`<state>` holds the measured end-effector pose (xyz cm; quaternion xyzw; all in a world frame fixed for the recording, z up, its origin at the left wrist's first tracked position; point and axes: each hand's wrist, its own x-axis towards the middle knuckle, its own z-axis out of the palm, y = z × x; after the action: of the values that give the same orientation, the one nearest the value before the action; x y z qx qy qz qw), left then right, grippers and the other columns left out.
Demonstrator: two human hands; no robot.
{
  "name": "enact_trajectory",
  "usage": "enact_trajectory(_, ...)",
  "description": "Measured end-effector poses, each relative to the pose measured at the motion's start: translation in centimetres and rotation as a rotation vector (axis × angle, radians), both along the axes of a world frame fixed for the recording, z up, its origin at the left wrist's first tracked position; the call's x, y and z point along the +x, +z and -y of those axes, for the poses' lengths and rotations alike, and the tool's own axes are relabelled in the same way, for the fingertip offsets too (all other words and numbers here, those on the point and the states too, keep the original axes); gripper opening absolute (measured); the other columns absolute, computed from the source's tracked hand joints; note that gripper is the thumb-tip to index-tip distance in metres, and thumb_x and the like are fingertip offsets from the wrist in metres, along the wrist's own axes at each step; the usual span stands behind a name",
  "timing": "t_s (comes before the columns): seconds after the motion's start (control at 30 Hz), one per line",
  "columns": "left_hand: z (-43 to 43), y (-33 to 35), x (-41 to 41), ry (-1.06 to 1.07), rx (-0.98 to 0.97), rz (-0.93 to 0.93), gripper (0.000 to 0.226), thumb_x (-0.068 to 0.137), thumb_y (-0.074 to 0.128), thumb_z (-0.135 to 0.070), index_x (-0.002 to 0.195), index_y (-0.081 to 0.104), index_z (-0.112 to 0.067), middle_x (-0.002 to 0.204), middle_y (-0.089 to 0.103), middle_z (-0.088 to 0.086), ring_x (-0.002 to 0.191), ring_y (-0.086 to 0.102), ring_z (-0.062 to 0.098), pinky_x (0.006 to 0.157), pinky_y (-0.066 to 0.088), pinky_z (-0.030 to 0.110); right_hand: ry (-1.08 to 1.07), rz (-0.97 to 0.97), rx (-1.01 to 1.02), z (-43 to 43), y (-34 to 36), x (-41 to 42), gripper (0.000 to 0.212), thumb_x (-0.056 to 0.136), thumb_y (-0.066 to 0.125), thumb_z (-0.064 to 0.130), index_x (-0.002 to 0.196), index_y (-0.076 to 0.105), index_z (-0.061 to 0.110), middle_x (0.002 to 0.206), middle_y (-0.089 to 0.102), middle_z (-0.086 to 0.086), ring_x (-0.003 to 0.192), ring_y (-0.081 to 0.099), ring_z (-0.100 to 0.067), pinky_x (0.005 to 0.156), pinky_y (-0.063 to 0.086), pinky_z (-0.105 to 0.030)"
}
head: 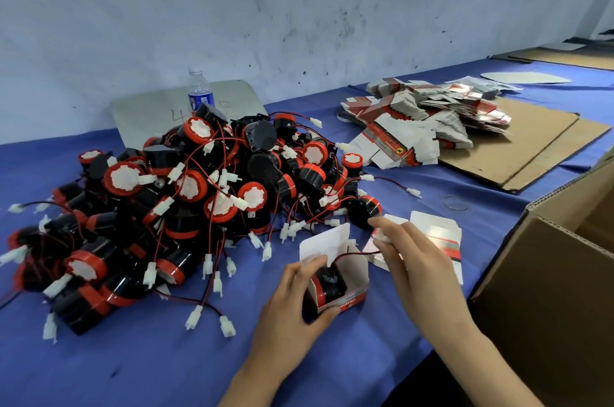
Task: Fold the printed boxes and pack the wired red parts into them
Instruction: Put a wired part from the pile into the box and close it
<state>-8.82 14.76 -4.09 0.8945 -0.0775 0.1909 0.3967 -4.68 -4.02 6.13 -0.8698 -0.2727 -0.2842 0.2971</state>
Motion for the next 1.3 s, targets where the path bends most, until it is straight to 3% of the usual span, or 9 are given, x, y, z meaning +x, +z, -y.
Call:
enact_trajectory(0.23,0.4,0.0,0.2,0.001,-0.05,-0.018,0.086,0.082,0.071,-0.041,0.14,0.012,-0.062,0.132,0.035,-0.033,0.112,0.053,-0.003,0.084,0.052,0.024,0.131,0.11,-0.285,-1.0,0.9,-0.3,0.052,0.066,0.077,-0.002,0.114,0.071,0.016,0.071,0.054,-0.007,0.058,0.052,-0.025,0.042,0.047,-0.029)
enact_trajectory(0.3,0.4,0.0,0.2,0.005,-0.049,-0.022,0.086,0.082,0.071,-0.041,0.14,0.011,-0.063,0.131,0.035,-0.034,0.112,0.053,-0.004,0.085,0.052,0.023,0.113,0.024,-0.518,-2.1,0.7,0.0,0.06,0.071,0.076,0.007,0.126,0.062,0.028,0.089,0.056,-0.003,0.077,0.055,-0.024,0.054,0.044,-0.027)
enact_trajectory(0.37,0.5,0.1,0.2,0.006,-0.039,-0.015,0.083,0.081,0.067,-0.049,0.14,0.011,-0.063,0.133,0.033,-0.035,0.116,0.05,-0.007,0.086,0.051,0.019,0.095,-0.124,-0.629,-2.6,-0.3,0.5,0.054,0.092,0.054,0.018,0.141,0.04,0.037,0.118,0.05,0.001,0.104,0.047,-0.022,0.072,0.042,-0.03)
enact_trajectory(0.47,0.5,0.1,0.4,0.006,-0.055,-0.022,0.083,0.08,0.067,-0.052,0.141,0.012,-0.063,0.135,0.033,-0.036,0.119,0.048,-0.007,0.087,0.053,0.025,0.028,-0.224,-0.702,-3.4,-0.9,0.8,0.04,0.098,0.046,0.024,0.138,0.042,0.03,0.132,0.047,0.003,0.113,0.045,-0.022,0.072,0.035,-0.029)
enact_trajectory(0.63,0.5,0.0,0.4,0.013,-0.042,-0.023,0.087,0.081,0.07,-0.048,0.14,0.009,-0.063,0.134,0.031,-0.037,0.12,0.046,-0.009,0.088,0.053,0.025,-0.068,-0.275,-0.778,-4.2,-0.5,1.1,0.026,0.098,0.048,0.023,0.122,0.056,0.017,0.122,0.051,-0.004,0.111,0.05,-0.024,0.069,0.032,-0.03)
enact_trajectory(0.83,0.6,0.3,0.3,0.001,-0.049,-0.037,0.086,0.081,0.071,-0.045,0.138,0.01,-0.066,0.135,0.03,-0.037,0.113,0.053,0.001,0.086,0.054,0.029,-0.076,-0.372,-0.905,-4.7,1.1,1.2,0.024,0.096,0.05,0.018,0.119,0.058,0.012,0.119,0.05,-0.008,0.104,0.056,-0.028,0.069,0.036,-0.032)
enact_trajectory(1.07,0.6,0.2,0.2,0.008,-0.117,-0.058,0.088,0.081,0.071,-0.044,0.135,0.007,-0.07,0.135,0.028,-0.042,0.11,0.05,-0.005,0.085,0.046,0.01,-0.043,-0.497,-1.012,-6.1,2.0,2.0,0.024,0.095,0.05,0.012,0.118,0.057,0.01,0.121,0.055,-0.01,0.11,0.055,-0.03,0.074,0.036,-0.032)
enact_trajectory(1.17,0.7,0.7,-0.2,0.01,-0.057,-0.026,0.087,0.083,0.071,-0.041,0.129,0.006,-0.075,0.143,0.025,-0.038,0.112,0.052,0.0,0.086,0.051,0.02,-0.033,-0.571,-1.011,-6.5,1.7,1.8,0.028,0.095,0.051,0.011,0.123,0.055,0.009,0.125,0.054,-0.011,0.115,0.053,-0.03,0.077,0.037,-0.032)
enact_trajectory(1.3,2.2,1.3,-0.7,0.136,0.109,0.048,0.062,0.08,0.078,-0.024,0.126,0.046,-0.05,0.159,0.007,-0.004,0.086,0.069,0.017,0.052,0.056,0.029,-0.013,-0.62,-1.051,-6.9,1.5,1.9,0.027,0.093,0.052,0.008,0.12,0.057,0.007,0.124,0.054,-0.012,0.114,0.053,-0.031,0.083,0.043,-0.035)
